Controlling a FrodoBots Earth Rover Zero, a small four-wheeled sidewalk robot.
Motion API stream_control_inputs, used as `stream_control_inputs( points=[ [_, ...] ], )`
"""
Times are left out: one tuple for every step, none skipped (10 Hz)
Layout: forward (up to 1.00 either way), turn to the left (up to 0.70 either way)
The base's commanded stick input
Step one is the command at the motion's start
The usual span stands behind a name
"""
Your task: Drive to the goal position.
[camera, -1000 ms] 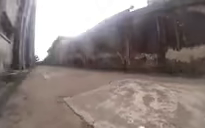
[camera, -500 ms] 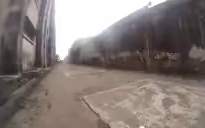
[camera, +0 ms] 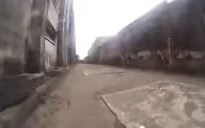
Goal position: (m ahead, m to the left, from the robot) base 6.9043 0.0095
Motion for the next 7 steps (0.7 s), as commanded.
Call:
stream_control_inputs(
  points=[
    [0.00,0.45],
    [0.60,0.34],
    [1.00,0.21],
    [1.00,0.04],
    [1.00,0.00],
    [1.00,0.00],
    [1.00,0.00]
  ],
)
